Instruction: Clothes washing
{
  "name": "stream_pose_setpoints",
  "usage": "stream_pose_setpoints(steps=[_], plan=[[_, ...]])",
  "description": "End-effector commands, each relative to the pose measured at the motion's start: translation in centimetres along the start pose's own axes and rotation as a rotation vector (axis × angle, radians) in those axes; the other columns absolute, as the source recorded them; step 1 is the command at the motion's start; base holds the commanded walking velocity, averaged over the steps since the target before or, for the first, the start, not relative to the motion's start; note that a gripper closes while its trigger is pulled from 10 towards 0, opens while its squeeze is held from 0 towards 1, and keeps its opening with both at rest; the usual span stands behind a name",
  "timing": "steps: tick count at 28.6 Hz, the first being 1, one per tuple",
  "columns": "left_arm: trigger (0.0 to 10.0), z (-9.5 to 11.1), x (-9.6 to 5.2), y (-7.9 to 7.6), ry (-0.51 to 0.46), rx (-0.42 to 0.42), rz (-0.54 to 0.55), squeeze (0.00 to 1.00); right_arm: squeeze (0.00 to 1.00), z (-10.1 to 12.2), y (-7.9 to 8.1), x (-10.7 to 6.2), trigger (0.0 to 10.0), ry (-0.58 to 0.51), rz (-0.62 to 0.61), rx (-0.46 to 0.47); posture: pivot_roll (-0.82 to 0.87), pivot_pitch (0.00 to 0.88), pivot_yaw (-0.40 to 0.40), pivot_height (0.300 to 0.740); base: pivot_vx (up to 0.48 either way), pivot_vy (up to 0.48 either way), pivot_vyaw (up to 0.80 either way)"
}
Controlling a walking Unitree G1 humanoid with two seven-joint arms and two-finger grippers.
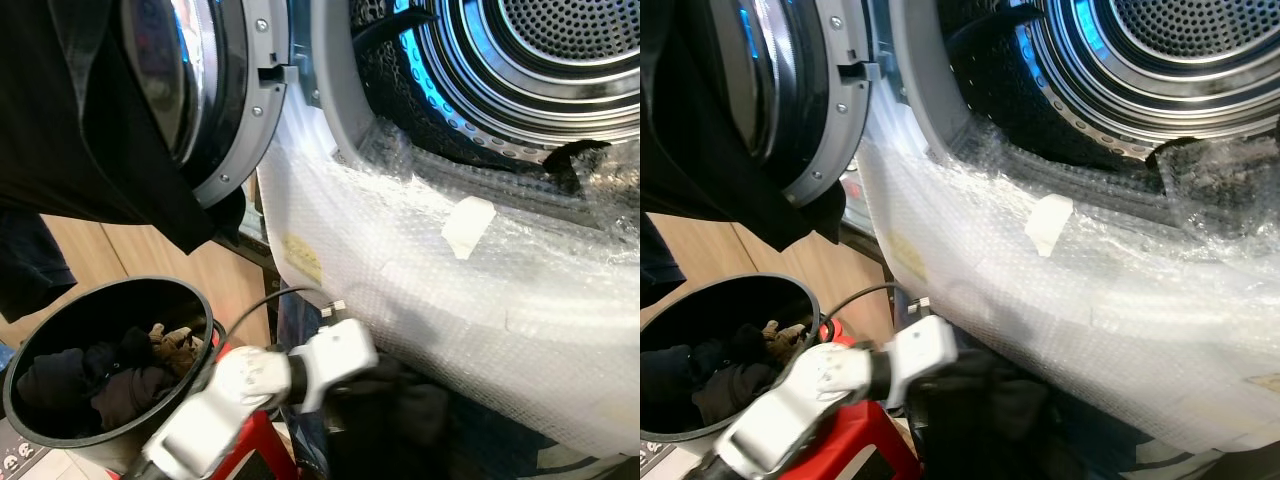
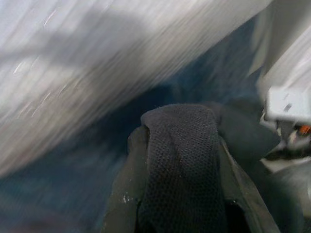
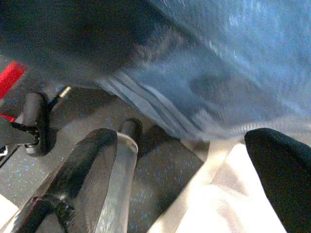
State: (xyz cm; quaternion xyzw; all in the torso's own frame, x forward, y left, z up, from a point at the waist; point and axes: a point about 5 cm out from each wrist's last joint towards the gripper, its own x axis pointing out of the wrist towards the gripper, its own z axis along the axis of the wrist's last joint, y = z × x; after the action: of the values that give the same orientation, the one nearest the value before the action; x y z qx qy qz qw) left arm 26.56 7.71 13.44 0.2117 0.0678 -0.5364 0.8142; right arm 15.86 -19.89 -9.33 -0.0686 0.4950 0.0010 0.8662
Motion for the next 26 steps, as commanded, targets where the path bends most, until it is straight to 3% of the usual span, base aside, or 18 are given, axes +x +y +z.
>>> stream_pose_setpoints(steps=[1,5,7,8,10,13,16,20,26], plan=[[0.0,0.2,-0.5,0.6,0.004,0.005,0.031,0.0,0.0,0.3,0.0,-0.1,10.0,-0.036,0.059,-0.026,0.08,0.112,-0.01,0.74,0.0,0.0,0.0],[0.0,-0.3,0.0,-0.1,0.013,-0.015,-0.016,0.0,0.0,0.8,0.4,-0.4,10.0,-0.113,0.229,-0.148,0.07,0.116,-0.011,0.74,0.0,0.0,0.0],[0.0,-0.7,0.4,-0.9,0.006,-0.053,-0.047,0.0,0.0,1.4,0.5,-0.6,10.0,-0.155,0.319,-0.132,0.06,0.113,-0.01,0.74,0.0,0.0,0.0],[0.0,-1.0,0.6,-1.3,0.024,-0.04,-0.065,0.0,1.0,2.0,0.8,-0.8,10.0,-0.205,0.418,-0.087,0.06,0.113,-0.01,0.74,0.0,0.0,0.0],[0.0,-1.3,0.7,-1.7,0.028,-0.048,-0.085,0.0,1.0,3.3,0.8,-1.4,10.0,-0.296,0.543,-0.056,0.05,0.117,-0.011,0.74,0.0,0.0,0.0],[0.0,-1.3,0.7,-1.9,0.027,-0.053,-0.09,0.0,1.0,3.8,0.6,-1.6,10.0,-0.336,0.584,-0.055,0.05,0.117,-0.011,0.74,0.0,0.0,0.0],[0.0,-1.4,0.7,-2.3,0.033,-0.064,-0.12,0.0,1.0,4.9,-0.1,-2.7,10.0,-0.422,0.708,-0.04,0.04,0.116,-0.011,0.74,0.0,0.0,0.0],[0.0,-1.5,0.9,-2.8,0.04,-0.063,-0.148,0.0,1.0,5.6,-0.9,-4.3,10.0,-0.482,0.873,-0.094,0.05,0.111,-0.005,0.74,0.0,0.0,0.0],[0.0,-1.0,1.3,-3.4,0.021,-0.051,-0.19,0.0,1.0,7.0,-1.8,-5.3,10.0,-0.573,0.89,-0.078,0.03,0.102,0.003,0.74,0.0,0.0,0.0]])
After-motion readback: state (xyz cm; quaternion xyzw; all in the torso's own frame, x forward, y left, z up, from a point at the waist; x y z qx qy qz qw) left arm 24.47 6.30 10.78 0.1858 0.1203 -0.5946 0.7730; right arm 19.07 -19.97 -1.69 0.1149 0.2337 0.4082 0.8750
